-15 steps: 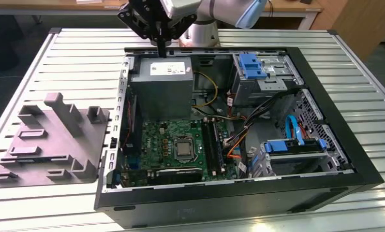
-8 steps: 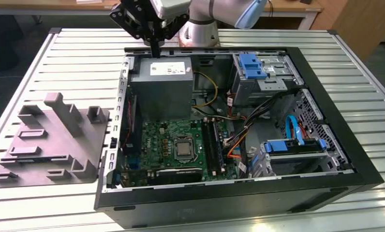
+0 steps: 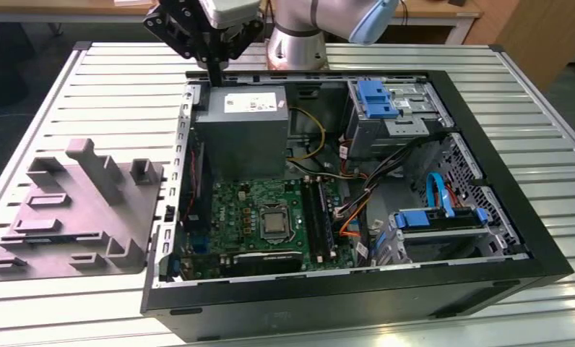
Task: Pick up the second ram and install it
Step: 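Reach for the second ram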
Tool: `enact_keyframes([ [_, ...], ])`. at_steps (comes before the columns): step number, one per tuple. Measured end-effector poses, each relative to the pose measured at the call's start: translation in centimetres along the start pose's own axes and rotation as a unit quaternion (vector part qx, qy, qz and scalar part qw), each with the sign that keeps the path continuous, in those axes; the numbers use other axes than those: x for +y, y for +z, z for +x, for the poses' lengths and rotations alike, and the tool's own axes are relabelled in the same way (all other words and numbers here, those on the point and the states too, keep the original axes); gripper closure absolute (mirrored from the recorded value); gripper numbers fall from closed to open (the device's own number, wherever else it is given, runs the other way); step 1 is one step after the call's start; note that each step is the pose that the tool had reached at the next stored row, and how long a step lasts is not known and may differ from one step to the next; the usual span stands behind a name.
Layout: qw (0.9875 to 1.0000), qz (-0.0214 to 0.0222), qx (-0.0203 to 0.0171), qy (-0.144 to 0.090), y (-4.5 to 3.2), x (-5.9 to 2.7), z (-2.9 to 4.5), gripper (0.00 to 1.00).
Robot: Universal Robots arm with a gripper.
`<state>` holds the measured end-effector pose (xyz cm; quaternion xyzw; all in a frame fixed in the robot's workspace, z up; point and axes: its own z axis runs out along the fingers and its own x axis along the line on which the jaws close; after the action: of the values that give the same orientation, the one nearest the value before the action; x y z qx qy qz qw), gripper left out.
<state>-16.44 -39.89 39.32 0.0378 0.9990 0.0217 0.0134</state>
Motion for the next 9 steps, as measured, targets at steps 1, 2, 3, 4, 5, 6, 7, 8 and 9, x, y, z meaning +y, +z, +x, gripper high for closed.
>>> enact_keyframes([
  [1,1.0000,0.0000,-0.0001,0.000,0.00,-0.01,0.18,0.90],
  [2,1.0000,0.0000,-0.0002,0.000,-0.01,-0.03,0.39,0.90],
  [3,1.0000,-0.0001,-0.0003,0.000,-0.01,-0.05,0.60,0.90],
  [4,1.0000,-0.0001,-0.0005,0.000,-0.02,-0.06,0.83,0.90],
  [5,1.0000,-0.0001,-0.0007,0.000,-0.03,-0.08,1.04,0.90],
  [6,1.0000,-0.0001,-0.0008,0.000,-0.04,-0.09,1.24,0.90],
  [7,1.0000,-0.0001,-0.0010,0.000,-0.04,-0.11,1.42,0.90],
  [8,1.0000,-0.0001,-0.0011,0.000,-0.04,-0.12,1.56,0.90],
  [9,1.0000,-0.0001,-0.0012,0.000,-0.05,-0.14,1.74,0.90],
])
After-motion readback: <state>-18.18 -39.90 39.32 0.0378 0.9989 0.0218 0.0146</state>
